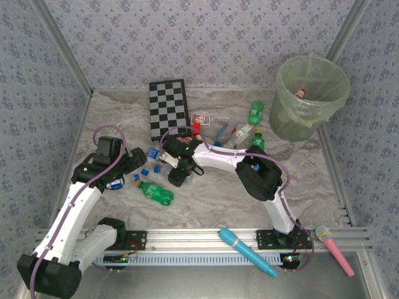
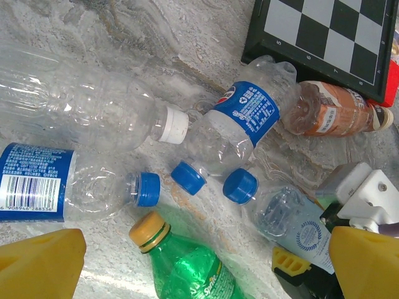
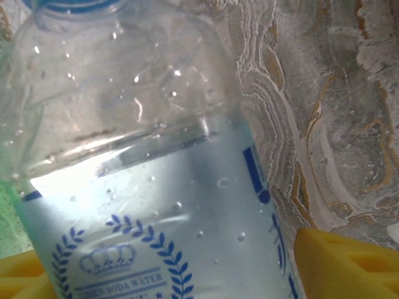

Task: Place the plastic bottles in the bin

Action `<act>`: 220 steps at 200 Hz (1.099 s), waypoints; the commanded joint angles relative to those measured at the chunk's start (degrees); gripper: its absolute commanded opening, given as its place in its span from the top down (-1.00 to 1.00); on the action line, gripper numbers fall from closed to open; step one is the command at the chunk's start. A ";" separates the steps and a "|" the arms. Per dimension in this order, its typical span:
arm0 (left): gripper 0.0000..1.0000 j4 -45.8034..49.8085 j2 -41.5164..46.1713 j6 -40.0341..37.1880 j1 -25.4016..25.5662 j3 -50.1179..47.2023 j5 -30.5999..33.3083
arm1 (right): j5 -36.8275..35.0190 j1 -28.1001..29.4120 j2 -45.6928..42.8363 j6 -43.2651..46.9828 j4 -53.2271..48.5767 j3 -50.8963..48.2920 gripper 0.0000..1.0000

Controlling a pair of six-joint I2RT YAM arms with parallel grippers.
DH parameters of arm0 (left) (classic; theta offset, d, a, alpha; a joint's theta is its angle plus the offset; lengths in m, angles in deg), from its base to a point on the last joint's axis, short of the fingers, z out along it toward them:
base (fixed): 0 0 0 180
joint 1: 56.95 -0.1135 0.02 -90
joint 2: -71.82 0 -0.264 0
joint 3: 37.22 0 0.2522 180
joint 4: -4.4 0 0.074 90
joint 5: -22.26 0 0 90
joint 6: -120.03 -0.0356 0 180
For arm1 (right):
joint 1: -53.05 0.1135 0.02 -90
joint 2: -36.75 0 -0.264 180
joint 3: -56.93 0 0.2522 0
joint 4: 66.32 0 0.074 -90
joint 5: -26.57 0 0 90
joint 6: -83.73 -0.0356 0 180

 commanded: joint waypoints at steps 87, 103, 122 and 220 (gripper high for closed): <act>-0.99 -5.02 -1.07 -1.26 -0.20 0.05 -4.43 | -6.24 -0.93 -11.54 -3.87 0.04 -6.14 -0.19; -1.00 -7.15 -2.15 -1.75 -0.11 0.44 -6.10 | -7.24 -2.35 -14.61 -5.34 0.32 -7.46 -0.17; -0.99 -9.98 -4.00 -2.38 0.25 1.10 -7.83 | -7.89 -4.52 -17.96 -6.90 0.71 -8.51 -0.16; -0.99 -20.08 -17.12 -9.78 11.75 12.86 -10.42 | -11.61 -25.04 -35.96 -12.49 0.08 -7.35 -0.13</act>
